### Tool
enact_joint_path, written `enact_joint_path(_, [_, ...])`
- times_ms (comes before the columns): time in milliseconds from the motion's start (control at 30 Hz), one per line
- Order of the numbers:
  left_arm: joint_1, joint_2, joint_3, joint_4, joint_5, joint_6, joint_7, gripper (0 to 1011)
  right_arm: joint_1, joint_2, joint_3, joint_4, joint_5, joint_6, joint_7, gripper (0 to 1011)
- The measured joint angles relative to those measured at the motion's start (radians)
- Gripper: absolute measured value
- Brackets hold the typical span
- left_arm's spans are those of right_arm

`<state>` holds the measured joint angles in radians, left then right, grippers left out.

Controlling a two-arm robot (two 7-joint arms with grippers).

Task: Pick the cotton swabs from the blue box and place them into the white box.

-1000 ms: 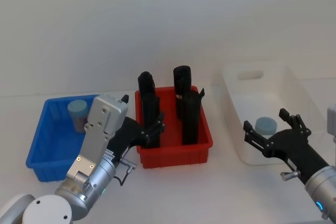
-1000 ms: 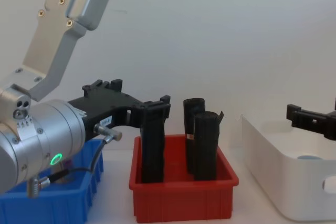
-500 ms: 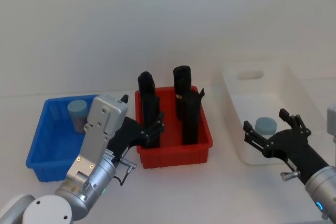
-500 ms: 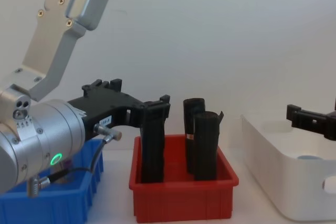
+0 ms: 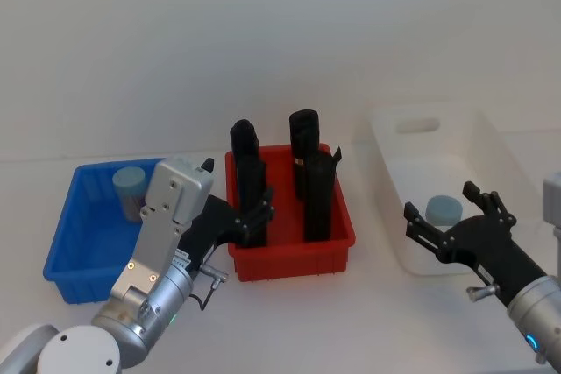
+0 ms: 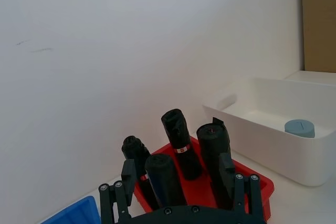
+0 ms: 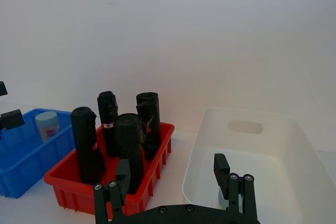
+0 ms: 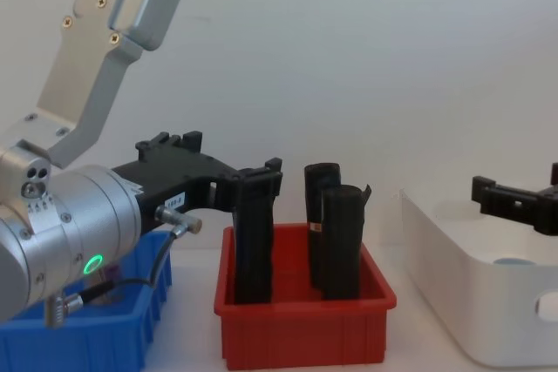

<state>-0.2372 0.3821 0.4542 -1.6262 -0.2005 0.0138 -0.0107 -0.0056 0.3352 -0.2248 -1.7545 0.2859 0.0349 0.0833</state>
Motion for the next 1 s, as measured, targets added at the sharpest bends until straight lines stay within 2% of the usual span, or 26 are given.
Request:
enact_joint_path(400, [0.000, 0.000, 0.000, 0.000, 0.000, 0.000, 0.000, 1004, 0.081, -0.030, -0.005, 0.100, -0.030, 0.002, 0.087, 1002])
enact_joint_path(433, [0.000, 0.000, 0.000, 0.000, 0.000, 0.000, 0.000, 1004, 0.106, -0.040, -0.008, 0.132, -0.039, 0.000, 0.106, 1002])
enact_joint_path(567, [0.000, 0.000, 0.000, 0.000, 0.000, 0.000, 0.000, 1004, 0.139, -0.054, -0.013, 0.175, -0.053, -0.005, 0.136, 1002])
enact_joint_path(867, [0.000, 0.000, 0.000, 0.000, 0.000, 0.000, 0.000, 1004, 0.253, -0.106, -0.031, 0.329, -0.098, -0.037, 0.221, 1002])
enact_joint_path(1000, [0.000, 0.000, 0.000, 0.000, 0.000, 0.000, 0.000, 1004, 0.314, -0.135, -0.042, 0.418, -0.121, -0.064, 0.259, 1001])
